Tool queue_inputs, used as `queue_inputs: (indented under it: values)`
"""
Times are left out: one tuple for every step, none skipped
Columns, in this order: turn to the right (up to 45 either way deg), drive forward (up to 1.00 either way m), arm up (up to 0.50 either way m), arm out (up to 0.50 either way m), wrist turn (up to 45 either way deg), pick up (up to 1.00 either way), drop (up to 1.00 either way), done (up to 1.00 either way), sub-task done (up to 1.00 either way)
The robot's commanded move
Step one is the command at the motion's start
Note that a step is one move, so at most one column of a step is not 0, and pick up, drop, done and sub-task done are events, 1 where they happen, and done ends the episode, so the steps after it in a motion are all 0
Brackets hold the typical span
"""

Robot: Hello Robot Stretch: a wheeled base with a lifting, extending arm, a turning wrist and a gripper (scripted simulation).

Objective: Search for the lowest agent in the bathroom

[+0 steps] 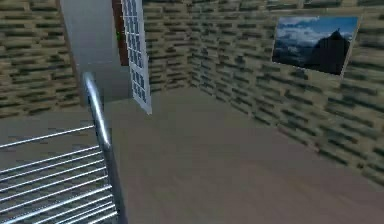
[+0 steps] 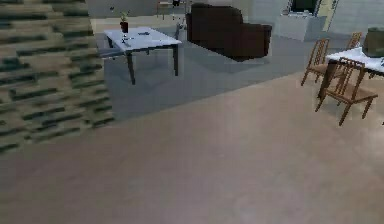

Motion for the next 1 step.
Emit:
queue_inputs:
  values:
    - [33.0, 0.00, 0.00, 0.00, 0.0, 0.00, 0.00, 0.00, 0.00]
